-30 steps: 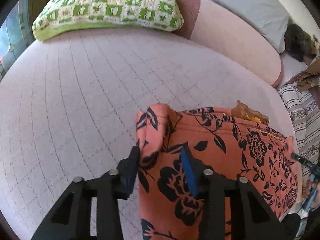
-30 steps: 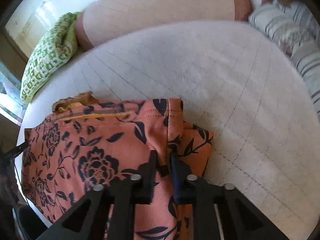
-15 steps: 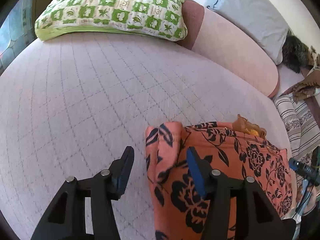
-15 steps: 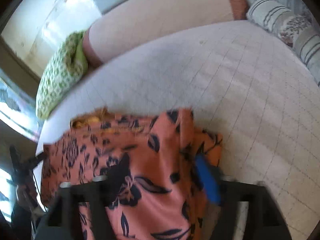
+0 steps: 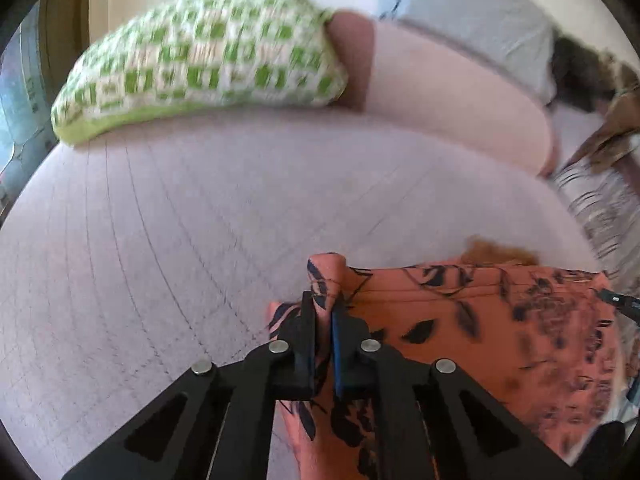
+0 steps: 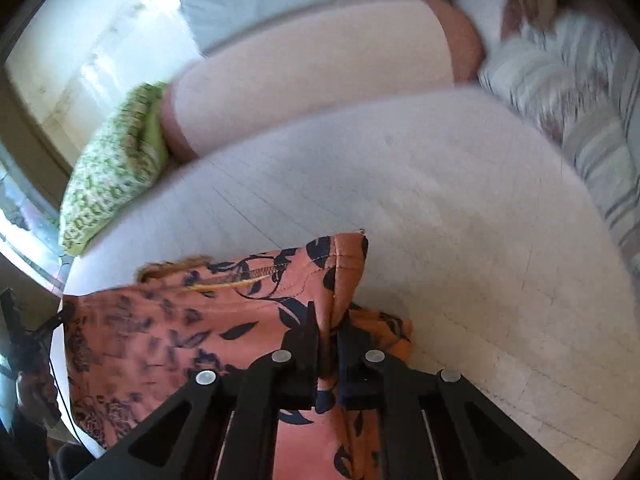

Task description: Fold small clothes

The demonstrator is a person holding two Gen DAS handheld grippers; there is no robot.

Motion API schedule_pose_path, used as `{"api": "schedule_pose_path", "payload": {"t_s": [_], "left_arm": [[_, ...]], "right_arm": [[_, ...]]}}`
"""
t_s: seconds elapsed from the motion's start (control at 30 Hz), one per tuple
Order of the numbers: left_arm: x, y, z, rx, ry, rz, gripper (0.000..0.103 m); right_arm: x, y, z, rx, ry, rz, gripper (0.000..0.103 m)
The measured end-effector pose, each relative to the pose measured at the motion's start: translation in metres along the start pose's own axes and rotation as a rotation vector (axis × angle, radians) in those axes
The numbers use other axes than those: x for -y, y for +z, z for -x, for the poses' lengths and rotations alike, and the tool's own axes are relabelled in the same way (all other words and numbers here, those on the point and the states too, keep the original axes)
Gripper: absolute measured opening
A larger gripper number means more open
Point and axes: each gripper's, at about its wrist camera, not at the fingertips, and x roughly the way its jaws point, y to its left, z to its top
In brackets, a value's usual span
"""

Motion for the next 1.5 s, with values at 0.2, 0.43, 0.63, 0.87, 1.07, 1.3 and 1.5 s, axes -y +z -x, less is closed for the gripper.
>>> {"api": "schedule_pose_path", "payload": {"t_s": [0.2, 0.43, 0.63, 0.87, 1.07, 1.3, 1.5], "left_arm": [[0.0, -0.002, 0.006, 0.017, 0.09, 0.02, 0.033], [0.023, -0.029, 0.085, 0.125, -0.018, 0.019, 0.06], [0.042, -0.094, 0.041, -0.135, 0.095, -0.061, 0.067], [0.043, -0.105, 0.11, 0.005, 0.023, 0.034, 0.071], [0.027, -0.146, 0.1, -0.127, 0.084, 0.094, 0.073], [0.031, -0.154, 0.147, 0.002, -0.046, 0.164, 0.075], [0.037, -0.158, 0.136, -0.006, -0.026, 0.145, 0.076]], "right_arm": [[0.026, -0.009, 0.002, 0.045, -0.004, -0.077, 0.034], [-0.001, -0.045, 0.055, -0.012, 0.323, -0.07, 0.067], [0.037, -0.095, 0.014, -0.11, 0.282, -0.301, 0.056], [-0.015, -0.11, 0.076, -0.049, 0.38, -0.154, 0.069], [0.013, -0.163, 0.047, -0.139, 0.368, -0.425, 0.063], [0.023, -0.212, 0.071, -0.049, 0.46, -0.728, 0.08], [0.045, -0.216, 0.023, -0.028, 0.523, -0.991, 0.08]]}}
